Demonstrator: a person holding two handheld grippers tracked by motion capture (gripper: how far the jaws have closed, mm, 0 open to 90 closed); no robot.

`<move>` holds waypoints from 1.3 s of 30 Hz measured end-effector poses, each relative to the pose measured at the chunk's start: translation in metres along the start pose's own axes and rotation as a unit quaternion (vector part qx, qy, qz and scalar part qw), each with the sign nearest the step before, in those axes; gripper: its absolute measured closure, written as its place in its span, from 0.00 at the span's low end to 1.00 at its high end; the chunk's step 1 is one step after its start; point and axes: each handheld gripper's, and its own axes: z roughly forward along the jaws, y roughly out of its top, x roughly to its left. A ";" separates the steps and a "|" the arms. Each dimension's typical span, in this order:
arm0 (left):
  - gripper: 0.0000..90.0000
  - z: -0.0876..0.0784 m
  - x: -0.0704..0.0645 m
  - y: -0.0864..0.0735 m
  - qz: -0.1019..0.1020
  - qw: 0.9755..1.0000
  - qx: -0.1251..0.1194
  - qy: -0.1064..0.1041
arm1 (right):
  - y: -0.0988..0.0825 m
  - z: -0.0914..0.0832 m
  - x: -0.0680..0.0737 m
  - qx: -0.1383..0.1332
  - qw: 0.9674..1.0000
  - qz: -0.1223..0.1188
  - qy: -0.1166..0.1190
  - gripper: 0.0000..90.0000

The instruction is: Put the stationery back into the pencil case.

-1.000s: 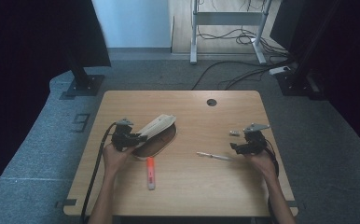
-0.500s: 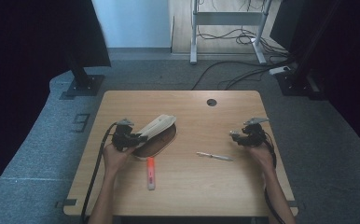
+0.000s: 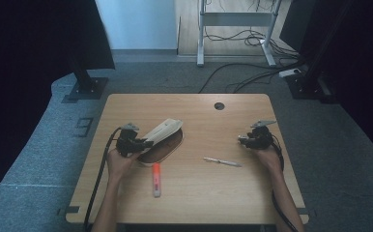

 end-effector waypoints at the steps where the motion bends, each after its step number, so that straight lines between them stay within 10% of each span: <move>1: 0.83 0.000 0.000 0.000 0.000 1.000 0.000 0.000 | 0.000 0.001 0.001 0.004 1.000 -0.006 0.001 0.55; 13: 0.82 0.000 0.000 0.000 0.002 1.000 0.001 -0.002 | -0.001 -0.003 0.011 0.011 1.000 -0.006 0.017 0.86; 39: 0.83 -0.001 -0.001 0.000 0.008 1.000 -0.003 0.003 | 0.030 -0.020 0.054 -0.018 0.998 -0.023 0.051 0.87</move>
